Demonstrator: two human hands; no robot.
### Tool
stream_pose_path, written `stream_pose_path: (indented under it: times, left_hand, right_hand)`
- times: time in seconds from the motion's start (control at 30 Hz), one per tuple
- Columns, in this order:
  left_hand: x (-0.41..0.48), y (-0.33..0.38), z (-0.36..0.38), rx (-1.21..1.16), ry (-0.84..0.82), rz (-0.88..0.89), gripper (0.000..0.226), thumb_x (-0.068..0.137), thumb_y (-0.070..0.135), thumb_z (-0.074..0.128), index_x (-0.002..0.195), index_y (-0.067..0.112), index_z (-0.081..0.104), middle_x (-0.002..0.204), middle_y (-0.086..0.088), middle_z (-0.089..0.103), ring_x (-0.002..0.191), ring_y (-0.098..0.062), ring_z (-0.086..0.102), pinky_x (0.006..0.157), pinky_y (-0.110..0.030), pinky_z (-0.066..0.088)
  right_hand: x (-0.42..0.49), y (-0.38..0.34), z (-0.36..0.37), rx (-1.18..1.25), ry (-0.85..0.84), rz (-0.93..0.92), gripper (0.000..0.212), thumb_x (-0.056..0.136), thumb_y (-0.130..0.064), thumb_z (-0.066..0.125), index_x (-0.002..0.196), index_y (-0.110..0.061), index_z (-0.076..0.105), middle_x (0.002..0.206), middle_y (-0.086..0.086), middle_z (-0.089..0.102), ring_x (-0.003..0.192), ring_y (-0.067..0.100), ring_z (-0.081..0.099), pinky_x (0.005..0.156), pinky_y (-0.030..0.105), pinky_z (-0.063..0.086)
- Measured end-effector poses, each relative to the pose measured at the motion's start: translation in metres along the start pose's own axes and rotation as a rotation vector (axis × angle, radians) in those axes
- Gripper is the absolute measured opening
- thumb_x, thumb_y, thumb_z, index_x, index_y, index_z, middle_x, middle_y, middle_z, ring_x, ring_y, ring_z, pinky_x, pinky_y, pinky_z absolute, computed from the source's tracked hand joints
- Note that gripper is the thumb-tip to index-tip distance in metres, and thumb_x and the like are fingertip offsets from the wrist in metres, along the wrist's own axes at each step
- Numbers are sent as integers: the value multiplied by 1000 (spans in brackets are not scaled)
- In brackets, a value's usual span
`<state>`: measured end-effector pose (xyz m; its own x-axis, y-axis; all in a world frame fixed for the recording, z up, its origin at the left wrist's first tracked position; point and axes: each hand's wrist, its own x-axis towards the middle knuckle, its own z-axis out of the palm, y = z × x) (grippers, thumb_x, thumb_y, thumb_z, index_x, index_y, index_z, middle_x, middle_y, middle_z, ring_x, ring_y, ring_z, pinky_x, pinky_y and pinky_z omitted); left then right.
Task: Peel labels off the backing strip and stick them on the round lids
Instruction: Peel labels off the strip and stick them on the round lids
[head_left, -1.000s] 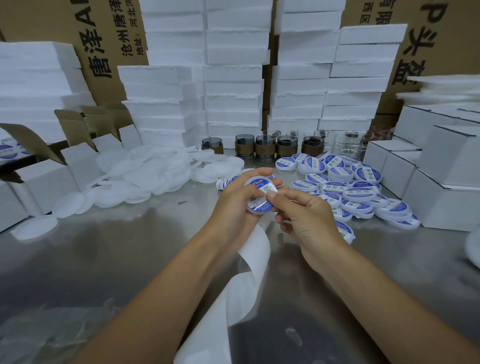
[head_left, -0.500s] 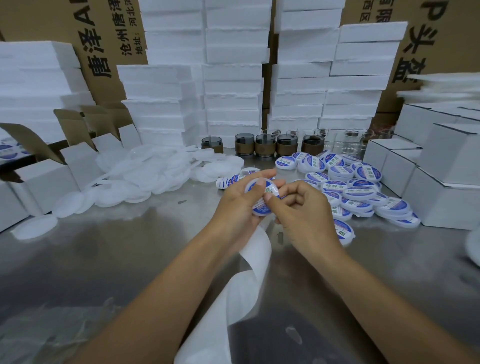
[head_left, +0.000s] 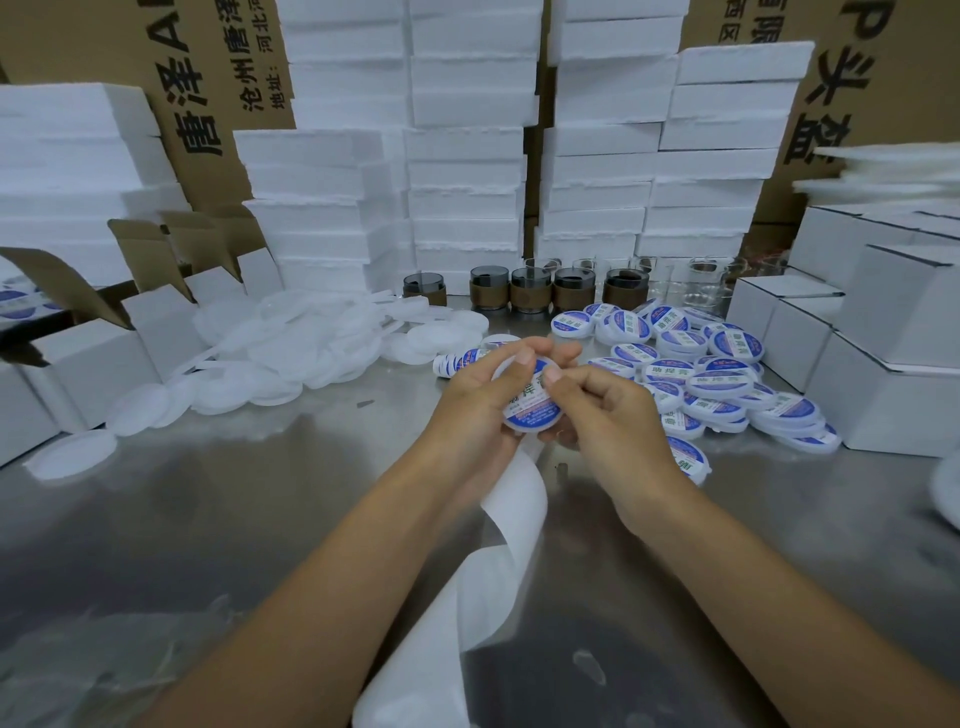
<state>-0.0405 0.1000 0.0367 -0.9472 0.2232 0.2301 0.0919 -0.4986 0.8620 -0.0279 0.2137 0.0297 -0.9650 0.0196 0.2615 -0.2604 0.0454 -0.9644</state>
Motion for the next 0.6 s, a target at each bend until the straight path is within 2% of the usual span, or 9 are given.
stream_pose_path:
  times: [0.13,0.2,0.27,0.33,0.43,0.5,0.6]
  left_hand:
    - [1,-1,-3,-13,12,25,18,93,11,47,91,13,65,92,-1,74,85,-15,70,58,-25,53]
    - [2,0,-4,-47,26,25,18,94,12,46,96,12,64,96,-2,74,91,-16,70,65,-25,56]
    - [3,0,-5,-52,37,24,18,94,13,47,100,11,64,98,-3,73,93,-15,69,67,-24,56]
    - [3,-1,-6,44,68,21,17,93,13,50,103,10,64,97,-4,72,88,-15,69,70,-25,56]
    - [2,-6,-8,344,135,35,18,92,14,56,108,9,63,97,-8,71,86,-17,68,83,-30,55]
    - [1,-8,-8,439,128,42,16,92,13,57,107,11,63,92,-4,72,80,-12,68,79,-27,55]
    - [-1,-7,-7,484,72,27,15,91,12,58,105,14,64,85,0,72,71,-4,66,66,-17,50]
  right_hand:
    - [1,1,-1,-28,-40,-46,18,91,-27,56,76,-24,67,67,-5,71,54,5,62,48,23,46]
    - [0,1,-1,-24,-107,-70,14,91,-23,57,83,-25,68,70,-6,72,56,5,62,53,13,46]
    - [1,2,-1,-27,-117,-69,12,91,-22,57,85,-24,67,69,-7,72,55,4,61,53,11,45]
    - [3,3,-1,-7,-44,-54,12,91,-22,57,82,-22,65,62,-7,69,52,3,59,51,15,47]
    - [7,3,-5,51,90,-35,9,91,-21,57,86,-17,64,58,-7,67,48,3,57,55,18,50]
    - [8,3,-7,69,117,-18,8,91,-23,58,91,-16,62,59,-8,68,48,4,60,54,19,52]
    - [8,3,-8,35,133,-25,11,92,-26,56,86,-17,61,60,-9,69,54,6,64,49,20,53]
